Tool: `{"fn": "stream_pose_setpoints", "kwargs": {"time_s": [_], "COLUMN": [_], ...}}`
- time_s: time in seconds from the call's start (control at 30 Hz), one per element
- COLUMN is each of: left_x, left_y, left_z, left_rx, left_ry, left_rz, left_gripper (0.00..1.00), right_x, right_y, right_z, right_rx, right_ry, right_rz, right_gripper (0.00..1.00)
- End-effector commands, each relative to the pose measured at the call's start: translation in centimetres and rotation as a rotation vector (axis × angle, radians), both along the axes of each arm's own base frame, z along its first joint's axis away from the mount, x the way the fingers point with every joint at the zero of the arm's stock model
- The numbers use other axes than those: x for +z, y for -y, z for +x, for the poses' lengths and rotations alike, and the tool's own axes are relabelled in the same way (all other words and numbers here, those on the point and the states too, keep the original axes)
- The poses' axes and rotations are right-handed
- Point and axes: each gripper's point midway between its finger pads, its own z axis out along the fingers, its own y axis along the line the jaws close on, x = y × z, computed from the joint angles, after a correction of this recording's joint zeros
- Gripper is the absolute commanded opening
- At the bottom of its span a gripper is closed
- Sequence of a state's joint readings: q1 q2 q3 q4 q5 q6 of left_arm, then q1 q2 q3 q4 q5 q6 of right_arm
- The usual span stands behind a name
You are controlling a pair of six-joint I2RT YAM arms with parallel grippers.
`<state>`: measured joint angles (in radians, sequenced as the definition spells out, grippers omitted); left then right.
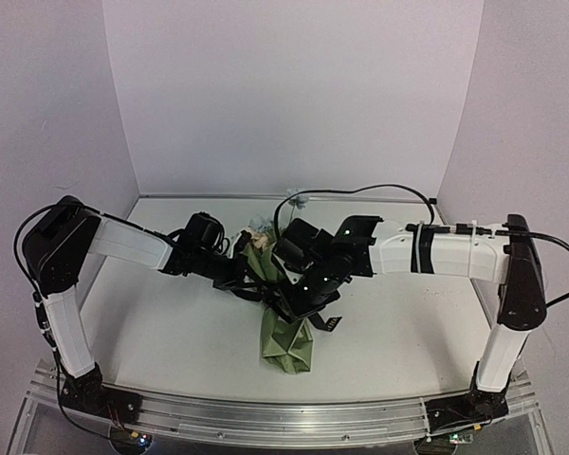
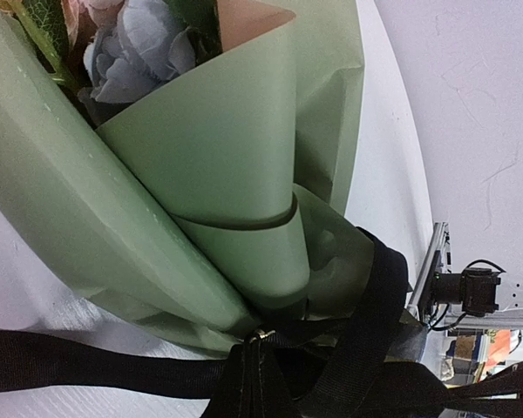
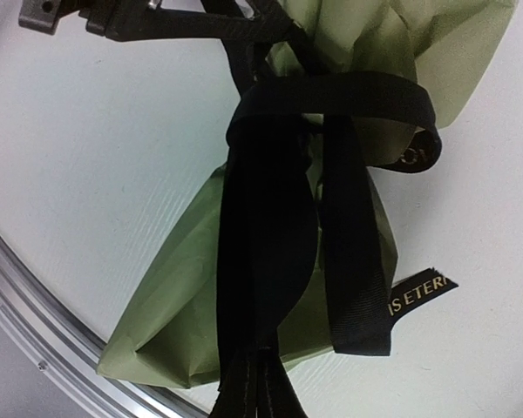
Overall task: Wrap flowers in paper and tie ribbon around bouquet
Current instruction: Cross the ribbon over the folded bouquet.
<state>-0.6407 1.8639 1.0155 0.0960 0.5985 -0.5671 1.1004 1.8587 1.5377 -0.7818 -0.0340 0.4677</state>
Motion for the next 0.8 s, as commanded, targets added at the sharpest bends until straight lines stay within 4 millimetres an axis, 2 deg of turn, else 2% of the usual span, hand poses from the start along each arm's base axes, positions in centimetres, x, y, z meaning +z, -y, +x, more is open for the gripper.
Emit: {"fn": "stream_pose_setpoints", "kwargs": {"time_s": [0.0,0.2,0.47,0.67,0.77], "left_x": [3.1,3.1,2.9,2.7,2.7], "left_y": [-0.3,-0.5,0.3,0.0,-0.3], "left_z": [0.4,0.0,0.3,0.2,0.0], "left_rx": [0.025,0.036,0.017,0.031,0.039], "left_ry": [0.085,0.074,0.055,0.047,0.044], "left_rz": [-0.036,-0.052,-0.073,-0.061,-0.059], "left_gripper": [0.00,0.00,0.00,0.00,0.00], "right_x": [2.0,1.3,-1.6,-4.4,-5.1], "right_y": [1.7,4.1,4.5,3.2,2.5], "right_z": [1.5,3.1,4.8,3.4,2.4], "right_rx": [0.025,0.047,0.064,0.046,0.028], "right_ry": [0.119,0.128,0.066,-0.049,-0.060], "right_rz": [-0.077,-0.135,-0.131,-0.042,-0.006], "right_gripper": [0.00,0.00,0.00,0.00,0.00]}}
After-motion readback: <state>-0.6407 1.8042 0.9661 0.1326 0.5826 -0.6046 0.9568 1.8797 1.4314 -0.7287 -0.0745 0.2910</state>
